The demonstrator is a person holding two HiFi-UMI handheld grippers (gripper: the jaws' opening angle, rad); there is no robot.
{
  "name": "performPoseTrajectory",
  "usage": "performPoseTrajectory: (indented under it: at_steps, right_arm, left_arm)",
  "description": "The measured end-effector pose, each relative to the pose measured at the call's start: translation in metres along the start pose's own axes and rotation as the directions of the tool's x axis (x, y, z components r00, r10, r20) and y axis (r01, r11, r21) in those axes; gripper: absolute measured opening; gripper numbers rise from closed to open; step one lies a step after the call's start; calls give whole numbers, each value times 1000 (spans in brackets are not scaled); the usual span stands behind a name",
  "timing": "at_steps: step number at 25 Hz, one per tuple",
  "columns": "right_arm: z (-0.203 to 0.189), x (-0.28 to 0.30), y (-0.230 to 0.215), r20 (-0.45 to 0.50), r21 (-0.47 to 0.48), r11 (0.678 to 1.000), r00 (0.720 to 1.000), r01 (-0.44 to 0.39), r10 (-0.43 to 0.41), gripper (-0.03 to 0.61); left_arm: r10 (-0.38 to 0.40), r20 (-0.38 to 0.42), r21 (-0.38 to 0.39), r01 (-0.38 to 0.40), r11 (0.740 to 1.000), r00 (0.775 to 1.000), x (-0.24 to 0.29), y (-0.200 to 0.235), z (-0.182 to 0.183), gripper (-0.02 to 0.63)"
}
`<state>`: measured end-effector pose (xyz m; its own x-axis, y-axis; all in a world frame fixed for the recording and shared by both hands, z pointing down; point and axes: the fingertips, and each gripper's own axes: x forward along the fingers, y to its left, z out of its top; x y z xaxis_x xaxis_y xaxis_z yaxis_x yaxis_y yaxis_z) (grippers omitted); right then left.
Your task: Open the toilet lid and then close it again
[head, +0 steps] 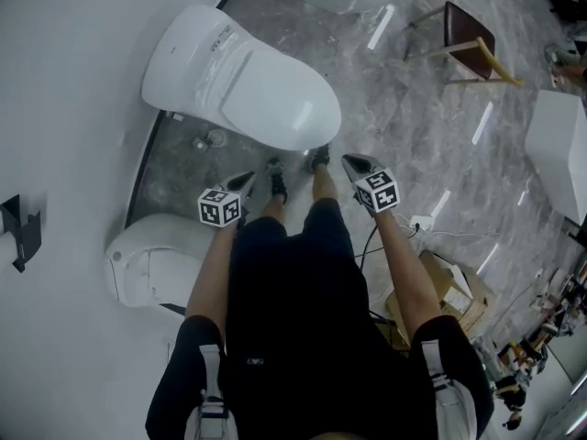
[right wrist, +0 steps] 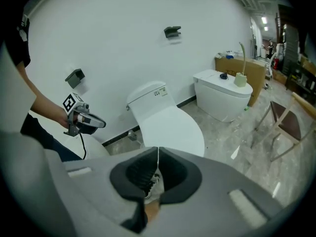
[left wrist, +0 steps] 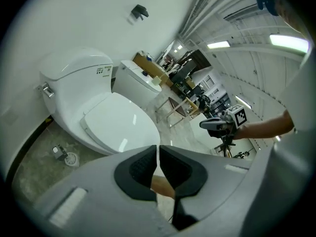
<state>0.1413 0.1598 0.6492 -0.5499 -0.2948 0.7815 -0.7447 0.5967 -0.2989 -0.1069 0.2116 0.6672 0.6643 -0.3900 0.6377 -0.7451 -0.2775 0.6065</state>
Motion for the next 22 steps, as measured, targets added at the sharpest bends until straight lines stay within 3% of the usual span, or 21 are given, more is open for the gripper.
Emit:
performPoseTrajectory:
  at_steps: [5, 10, 16, 22]
  right_arm:
    - [-25, 37, -43, -34, 67, 998, 999, -10, 12, 30]
    - [-49, 86, -85, -87, 74, 997, 996, -13, 20, 41]
    - [-77, 145, -121, -104, 116, 993, 994, -8, 20, 58]
    - [-106, 189, -150, -120, 149, 988, 993, 29, -11, 137]
  left_arm:
    - [36, 21, -102, -33, 994, 999, 32, 21, -3, 26]
    - [91, 125, -278, -54, 959, 988, 67, 56, -1, 26]
    - [134, 117, -344, -86, 935, 984, 110, 93, -30, 26]
    - [130, 71, -373, -94, 923, 989, 146, 120, -66, 28]
